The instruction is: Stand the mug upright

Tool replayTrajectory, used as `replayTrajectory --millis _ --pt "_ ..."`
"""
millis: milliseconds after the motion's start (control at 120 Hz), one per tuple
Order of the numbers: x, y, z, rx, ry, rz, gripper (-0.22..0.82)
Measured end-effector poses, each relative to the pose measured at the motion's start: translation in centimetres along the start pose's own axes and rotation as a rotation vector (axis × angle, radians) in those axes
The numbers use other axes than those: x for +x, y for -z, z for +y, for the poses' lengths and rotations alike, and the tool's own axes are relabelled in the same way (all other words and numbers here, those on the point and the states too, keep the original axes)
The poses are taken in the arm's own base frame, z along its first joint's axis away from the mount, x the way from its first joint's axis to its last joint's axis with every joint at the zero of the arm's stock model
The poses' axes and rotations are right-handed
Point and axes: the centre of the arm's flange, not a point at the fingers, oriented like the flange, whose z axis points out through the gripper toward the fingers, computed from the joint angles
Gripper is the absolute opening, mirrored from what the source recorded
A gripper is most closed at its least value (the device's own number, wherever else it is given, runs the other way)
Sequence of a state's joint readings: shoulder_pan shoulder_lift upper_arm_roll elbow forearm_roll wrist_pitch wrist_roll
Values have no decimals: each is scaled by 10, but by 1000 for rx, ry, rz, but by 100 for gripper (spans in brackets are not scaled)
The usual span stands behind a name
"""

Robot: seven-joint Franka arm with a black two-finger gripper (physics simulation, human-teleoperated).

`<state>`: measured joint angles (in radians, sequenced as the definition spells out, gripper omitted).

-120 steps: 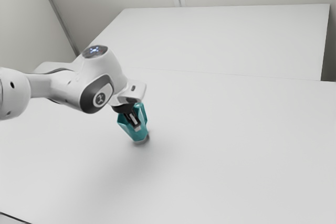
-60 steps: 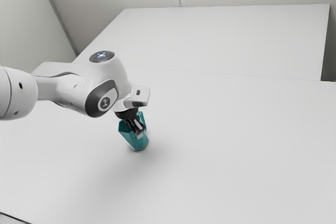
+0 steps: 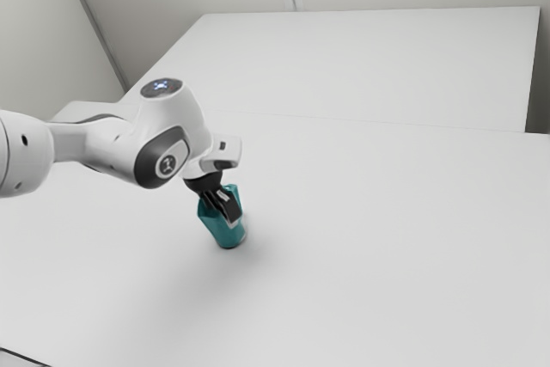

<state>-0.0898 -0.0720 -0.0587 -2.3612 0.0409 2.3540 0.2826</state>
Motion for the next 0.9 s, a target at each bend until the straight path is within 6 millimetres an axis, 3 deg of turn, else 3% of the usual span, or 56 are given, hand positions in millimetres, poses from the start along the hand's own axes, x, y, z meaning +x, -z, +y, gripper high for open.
replayTrajectory --millis 200,342,575,725,900 --pt "-4 32 0 16 7 22 55" --pt "8 62 -3 21 12 28 58" --pt "44 143 -39 35 60 60 60" --pt "53 179 -67 52 94 28 60" --pt "56 207 -73 61 100 -12 60"
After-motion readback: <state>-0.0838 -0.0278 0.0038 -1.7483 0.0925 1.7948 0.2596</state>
